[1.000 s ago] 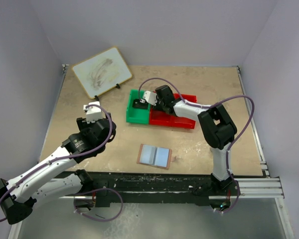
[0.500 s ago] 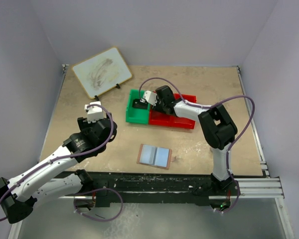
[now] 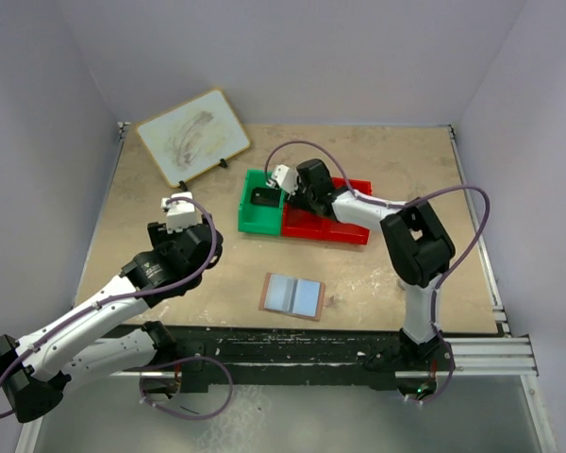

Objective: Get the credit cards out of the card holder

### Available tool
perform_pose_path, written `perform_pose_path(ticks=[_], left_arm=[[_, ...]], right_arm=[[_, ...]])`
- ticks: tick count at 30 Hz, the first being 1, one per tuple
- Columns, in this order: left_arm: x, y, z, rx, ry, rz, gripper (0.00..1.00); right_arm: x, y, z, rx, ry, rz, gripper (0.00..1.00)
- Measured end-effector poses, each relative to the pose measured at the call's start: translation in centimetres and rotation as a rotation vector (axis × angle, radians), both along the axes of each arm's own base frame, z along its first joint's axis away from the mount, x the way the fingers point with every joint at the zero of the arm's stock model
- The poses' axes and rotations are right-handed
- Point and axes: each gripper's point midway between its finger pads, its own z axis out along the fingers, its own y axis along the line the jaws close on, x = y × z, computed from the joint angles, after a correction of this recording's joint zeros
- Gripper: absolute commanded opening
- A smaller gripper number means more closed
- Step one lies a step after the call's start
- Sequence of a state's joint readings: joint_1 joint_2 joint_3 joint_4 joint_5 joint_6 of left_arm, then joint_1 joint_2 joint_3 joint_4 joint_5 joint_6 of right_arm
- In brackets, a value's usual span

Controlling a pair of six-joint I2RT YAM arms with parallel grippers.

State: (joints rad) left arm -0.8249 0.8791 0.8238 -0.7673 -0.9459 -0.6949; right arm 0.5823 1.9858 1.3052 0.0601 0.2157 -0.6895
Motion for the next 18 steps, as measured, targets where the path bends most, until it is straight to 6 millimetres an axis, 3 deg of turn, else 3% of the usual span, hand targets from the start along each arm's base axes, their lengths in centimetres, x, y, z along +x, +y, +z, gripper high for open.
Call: perform_pose_path(ticks=[3,6,8,12,14,16,18], left_arm=[[0.0,0.0,0.0,0.0,0.0,0.0,0.79],[0.0,0.0,0.0,0.0,0.0,0.0,0.78],[0.0,0.0,0.0,0.001,0.001,0.0,0.78],[0.0,0.1,0.0,0.006,0.0,0.005,0.78],[0.0,0.3,0.1,0.009,-0.005,0.011,0.78],[-0.1,0.6,0.3,0.011,-0.017,0.021,0.8],[-0.1,0.9,0.7,0.004,-0.032,0.033,0.81]], right_arm=[[-0.1,0.0,1.5,0.04,-0.025,-0.017,0.64],[-0.6,0.1,4.3,0.141,-0.067,-0.059,0.66],[-1.4,0.0,7.3,0.255,-0.1,-0.109,0.73],[-3.7,0.7,14.3,0.588,-0.1,-0.228,0.68],[-5.0,1.1,16.8,0.733,-0.071,-0.272,0.68],[-6.8,1.4,18.2,0.875,-0.031,-0.337,0.68],[-9.3,1.5,17.5,0.971,0.033,-0.407,0.68]])
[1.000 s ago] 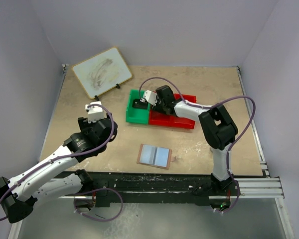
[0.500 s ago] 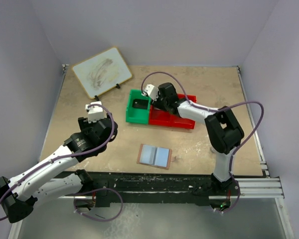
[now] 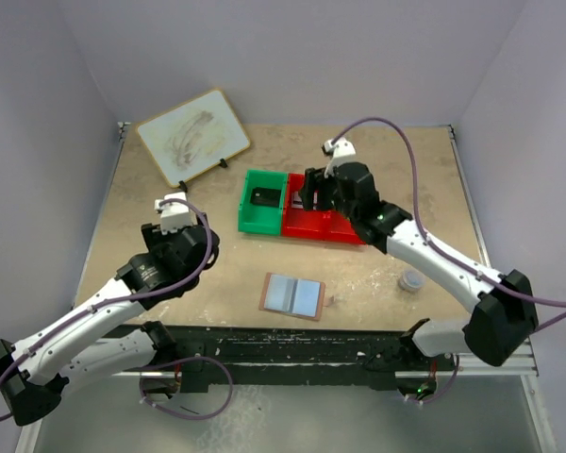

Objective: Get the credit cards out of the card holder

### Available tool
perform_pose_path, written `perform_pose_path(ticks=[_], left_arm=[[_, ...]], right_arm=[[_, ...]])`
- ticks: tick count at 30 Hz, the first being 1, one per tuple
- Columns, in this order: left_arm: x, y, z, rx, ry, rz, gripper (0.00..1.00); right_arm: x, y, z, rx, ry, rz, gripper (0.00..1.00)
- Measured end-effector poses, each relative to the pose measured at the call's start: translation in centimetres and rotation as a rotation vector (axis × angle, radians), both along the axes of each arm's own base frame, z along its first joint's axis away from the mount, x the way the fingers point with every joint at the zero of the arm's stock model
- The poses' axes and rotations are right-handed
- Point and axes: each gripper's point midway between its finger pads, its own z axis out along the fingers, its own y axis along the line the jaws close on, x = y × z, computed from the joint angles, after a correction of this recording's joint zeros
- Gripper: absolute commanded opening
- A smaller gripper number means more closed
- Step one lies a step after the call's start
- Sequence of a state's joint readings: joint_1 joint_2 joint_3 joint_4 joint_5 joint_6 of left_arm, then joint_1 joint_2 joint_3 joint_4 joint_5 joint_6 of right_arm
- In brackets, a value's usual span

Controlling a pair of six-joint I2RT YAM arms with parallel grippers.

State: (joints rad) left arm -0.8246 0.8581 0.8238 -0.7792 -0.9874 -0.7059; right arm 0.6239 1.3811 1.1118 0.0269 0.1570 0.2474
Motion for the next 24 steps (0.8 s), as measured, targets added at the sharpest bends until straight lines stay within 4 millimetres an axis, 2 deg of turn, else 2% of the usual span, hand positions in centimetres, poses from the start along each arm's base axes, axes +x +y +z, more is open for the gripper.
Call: perform_pose_path(ticks=[3,9,10,11,13,18,24], left_arm=[[0.0,0.5,0.5,-0.012,-0.024,0.023,0.82],[0.2,1.3,0.5,0.001,-0.028,0.063,0.83],[0.2,1.3,0.4,0.006,-0.024,0.067,0.83],[0.3,1.4,0.3,0.011,-0.02,0.073,0.83],[0.3,1.6,0.1,0.019,-0.013,0.08,0.83],[0.2,2.1,0.3,0.018,-0.021,0.096,0.83],[0.0,2.6,1.0,-0.011,-0.057,0.117,0.83]], right_arm=[[-3.7,0.8,-2.9,0.067,0.133,-0.052,0.71],[-11.4,5.7,-9.0,0.053,0.366,-0.16,0.73],[-11.7,5.9,-9.8,0.047,0.389,-0.195,0.73],[-13.3,7.0,-10.6,0.031,0.408,-0.185,0.73],[-15.0,8.2,-12.2,0.007,0.442,-0.203,0.71],[-17.8,9.7,-15.0,-0.017,0.498,-0.227,0.69],[-18.4,9.8,-16.5,0.006,0.547,-0.284,0.65]])
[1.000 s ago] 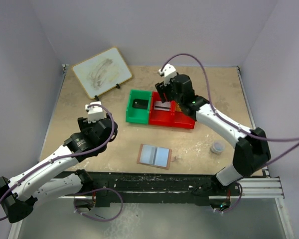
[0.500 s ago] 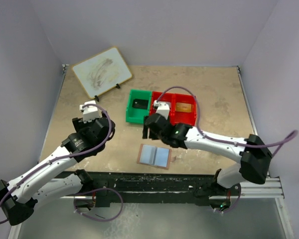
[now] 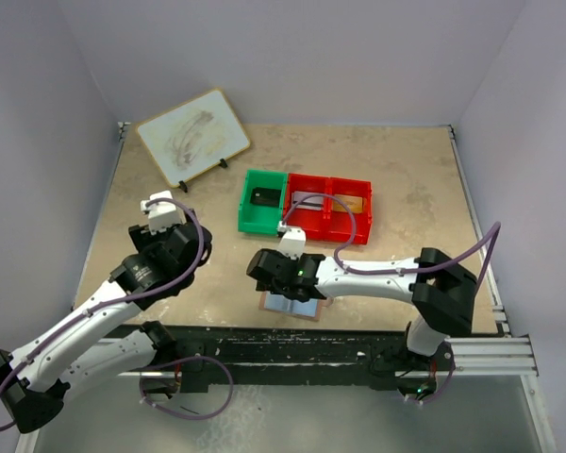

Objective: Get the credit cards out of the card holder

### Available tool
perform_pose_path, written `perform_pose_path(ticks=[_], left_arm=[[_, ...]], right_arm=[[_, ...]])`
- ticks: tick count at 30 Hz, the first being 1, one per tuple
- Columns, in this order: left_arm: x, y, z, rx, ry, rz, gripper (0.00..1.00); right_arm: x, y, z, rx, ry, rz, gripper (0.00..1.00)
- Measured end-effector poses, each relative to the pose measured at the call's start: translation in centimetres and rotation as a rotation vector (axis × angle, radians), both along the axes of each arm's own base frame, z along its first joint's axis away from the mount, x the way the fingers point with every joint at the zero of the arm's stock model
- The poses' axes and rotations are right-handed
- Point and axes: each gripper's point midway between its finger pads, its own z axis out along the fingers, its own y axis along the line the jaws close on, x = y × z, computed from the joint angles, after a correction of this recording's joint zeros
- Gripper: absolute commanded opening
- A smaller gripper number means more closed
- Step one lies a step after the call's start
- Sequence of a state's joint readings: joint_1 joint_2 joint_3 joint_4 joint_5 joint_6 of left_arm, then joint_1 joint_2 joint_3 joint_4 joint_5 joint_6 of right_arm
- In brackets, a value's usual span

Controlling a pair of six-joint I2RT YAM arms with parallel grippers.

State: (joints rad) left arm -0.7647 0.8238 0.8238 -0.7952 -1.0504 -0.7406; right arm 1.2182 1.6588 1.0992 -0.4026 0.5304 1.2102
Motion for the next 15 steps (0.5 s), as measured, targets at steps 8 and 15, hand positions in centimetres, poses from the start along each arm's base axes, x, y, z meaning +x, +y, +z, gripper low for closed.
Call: perform_pose_path(ticks=[8,15], left_arm=[[0.1,0.0,-0.3,0.011,0.01,0.006,0.83],[0.2,0.0,-0.4,0.017,0.017,0.007,0.83]], right_arm=[[-0.9,-0.8,-2.7,-0.048,0.069,-0.042,0.66],[-1.3,-1.8,-3.9,-0.103,0.095,-0.055,0.68]])
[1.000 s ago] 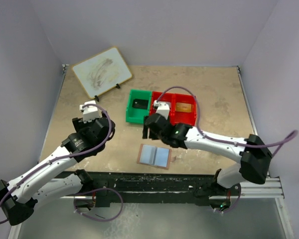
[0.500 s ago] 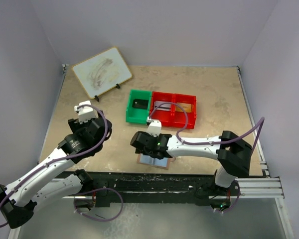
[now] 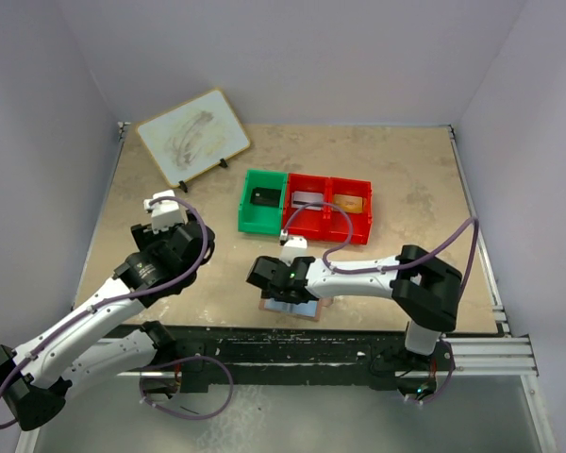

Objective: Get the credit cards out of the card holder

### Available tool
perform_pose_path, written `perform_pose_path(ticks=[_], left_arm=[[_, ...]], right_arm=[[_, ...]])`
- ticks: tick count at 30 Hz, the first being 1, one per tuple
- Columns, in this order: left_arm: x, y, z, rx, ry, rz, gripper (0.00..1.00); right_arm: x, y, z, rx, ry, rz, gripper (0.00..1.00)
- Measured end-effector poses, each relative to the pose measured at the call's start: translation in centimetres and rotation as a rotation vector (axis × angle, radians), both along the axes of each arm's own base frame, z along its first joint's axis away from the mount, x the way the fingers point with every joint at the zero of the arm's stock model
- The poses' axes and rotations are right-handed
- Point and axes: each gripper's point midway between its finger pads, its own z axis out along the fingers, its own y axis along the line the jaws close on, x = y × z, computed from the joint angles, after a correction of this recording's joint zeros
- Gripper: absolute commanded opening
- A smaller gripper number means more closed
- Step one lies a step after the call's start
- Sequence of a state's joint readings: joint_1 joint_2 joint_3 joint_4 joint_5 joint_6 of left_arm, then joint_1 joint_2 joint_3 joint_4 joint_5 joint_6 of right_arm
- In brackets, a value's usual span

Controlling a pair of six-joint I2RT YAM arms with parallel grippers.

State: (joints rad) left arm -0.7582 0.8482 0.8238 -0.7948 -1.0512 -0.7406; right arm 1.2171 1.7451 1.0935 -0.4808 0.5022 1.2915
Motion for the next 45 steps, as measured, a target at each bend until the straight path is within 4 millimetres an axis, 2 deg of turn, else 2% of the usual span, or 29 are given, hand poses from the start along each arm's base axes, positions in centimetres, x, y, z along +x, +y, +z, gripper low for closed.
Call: perform_pose_path(ticks=[5,10,16,21,24,28,31,33,36,40,45], left_arm=[[0.0,0.1,0.0,0.0,0.0,0.005,0.82],[0.0,0.1,-0.1,0.003,0.003,0.005,0.82],[0.1,0.0,-0.3,0.008,0.013,0.002,0.82],[0.1,-0.6,-0.6,-0.01,0.03,-0.023,0.79],[0.2,-2.1,-1.0,-0.069,0.051,-0.086,0.77],[0.0,-5.0,-2.0,-0.224,0.067,-0.19,0.73],[-0.6,-7.3,-4.0,-0.341,0.101,-0.272,0.7],[-1.2,-9.3,-5.9,-0.421,0.147,-0.336,0.67],[-2.2,-12.6,-8.5,-0.538,0.232,-0.443,0.62],[-3.9,-16.4,-11.5,-0.659,0.351,-0.559,0.62],[-5.7,-20.4,-11.9,-0.704,0.39,-0.69,0.62]], right_arm=[[0.1,-0.3,-1.1,-0.029,0.011,-0.004,0.68],[0.3,0.0,-1.1,-0.018,0.018,0.001,0.67],[0.3,-0.3,-1.2,0.014,0.029,0.014,0.51],[0.7,-0.5,-1.1,0.114,0.041,0.013,0.48],[0.7,-0.6,-1.1,0.18,0.051,0.024,0.48],[0.9,-0.4,-0.9,0.27,0.066,0.039,0.47],[1.5,0.3,-0.9,0.3,0.055,0.046,0.43],[1.7,0.6,-0.9,0.324,0.045,0.052,0.33],[1.7,0.6,-1.2,0.37,0.037,0.056,0.32],[1.8,0.4,-1.2,0.454,0.025,0.049,0.34],[1.8,0.3,-1.1,0.527,0.029,0.05,0.35]])
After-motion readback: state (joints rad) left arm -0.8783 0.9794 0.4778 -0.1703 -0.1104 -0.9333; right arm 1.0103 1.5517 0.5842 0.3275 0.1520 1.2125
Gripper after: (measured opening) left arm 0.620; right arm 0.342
